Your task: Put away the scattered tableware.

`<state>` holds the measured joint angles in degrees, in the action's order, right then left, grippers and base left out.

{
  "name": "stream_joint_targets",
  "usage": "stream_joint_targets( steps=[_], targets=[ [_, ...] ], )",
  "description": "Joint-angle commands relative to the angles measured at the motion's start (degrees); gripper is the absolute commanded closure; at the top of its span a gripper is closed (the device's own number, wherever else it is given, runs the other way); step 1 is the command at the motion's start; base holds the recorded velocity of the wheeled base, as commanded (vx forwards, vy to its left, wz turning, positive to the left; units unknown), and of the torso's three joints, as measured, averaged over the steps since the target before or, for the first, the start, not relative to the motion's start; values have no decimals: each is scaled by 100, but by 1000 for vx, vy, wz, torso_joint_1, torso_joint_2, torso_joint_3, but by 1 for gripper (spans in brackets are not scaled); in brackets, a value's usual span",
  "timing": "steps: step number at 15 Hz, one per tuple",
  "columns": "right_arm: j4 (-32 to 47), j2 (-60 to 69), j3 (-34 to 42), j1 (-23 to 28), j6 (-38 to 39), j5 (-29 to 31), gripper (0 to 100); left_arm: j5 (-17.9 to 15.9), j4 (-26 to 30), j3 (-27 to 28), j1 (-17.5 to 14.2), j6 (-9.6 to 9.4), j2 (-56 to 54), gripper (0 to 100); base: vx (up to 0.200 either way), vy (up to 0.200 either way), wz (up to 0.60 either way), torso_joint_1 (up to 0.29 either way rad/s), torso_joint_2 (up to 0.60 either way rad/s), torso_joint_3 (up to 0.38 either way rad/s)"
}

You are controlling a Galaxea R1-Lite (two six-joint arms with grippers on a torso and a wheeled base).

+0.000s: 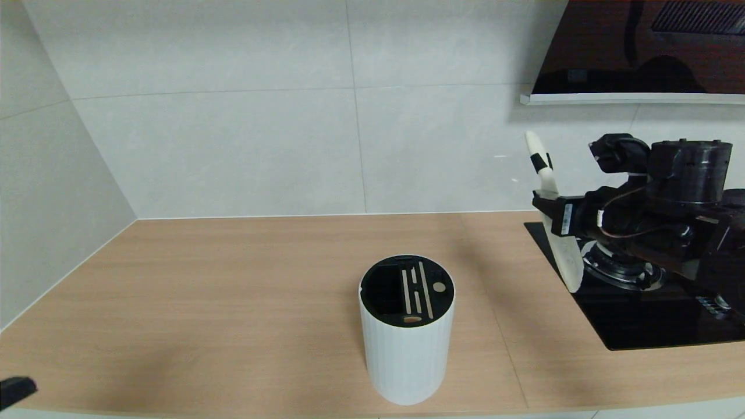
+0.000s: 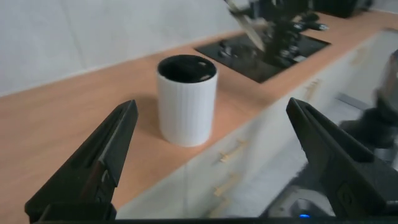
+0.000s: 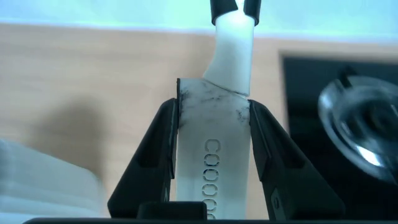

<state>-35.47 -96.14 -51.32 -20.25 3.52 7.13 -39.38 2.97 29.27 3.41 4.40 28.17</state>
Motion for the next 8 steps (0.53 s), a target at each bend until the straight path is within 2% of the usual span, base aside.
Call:
stream_joint_targets(
  steps=[1, 2, 4, 5, 6, 7, 8],
  targets=[
    [49, 113, -352, -471, -1, 34, 100, -149, -34, 1283, 221, -27, 2316, 0, 0, 0, 0, 0, 0, 0],
    [76, 192, -308, -682, 17, 51, 100, -123, -254, 1485, 388, -27, 2746, 0, 0, 0, 0, 0, 0, 0],
    [76, 306, -159, -911, 34, 51, 100, -114, -939, 1547, 441, -9, 3309, 0, 0, 0, 0, 0, 0, 0],
    [41, 447, -45, -1210, 26, 139, 100, -79, -1792, 1503, 643, 122, 3845, 0, 0, 0, 0, 0, 0, 0],
    [76, 526, -18, -1447, 26, 192, 100, 26, -2187, 1406, 836, 404, 4065, 0, 0, 0, 0, 0, 0, 0],
    [76, 552, -9, -1702, 26, 245, 100, 97, -2539, 1309, 995, 799, 4240, 0, 0, 0, 0, 0, 0, 0],
    [93, 543, -9, -2027, 26, 289, 100, 141, -3040, 1283, 1214, 1300, 4539, 0, 0, 0, 0, 0, 0, 0]
  ],
)
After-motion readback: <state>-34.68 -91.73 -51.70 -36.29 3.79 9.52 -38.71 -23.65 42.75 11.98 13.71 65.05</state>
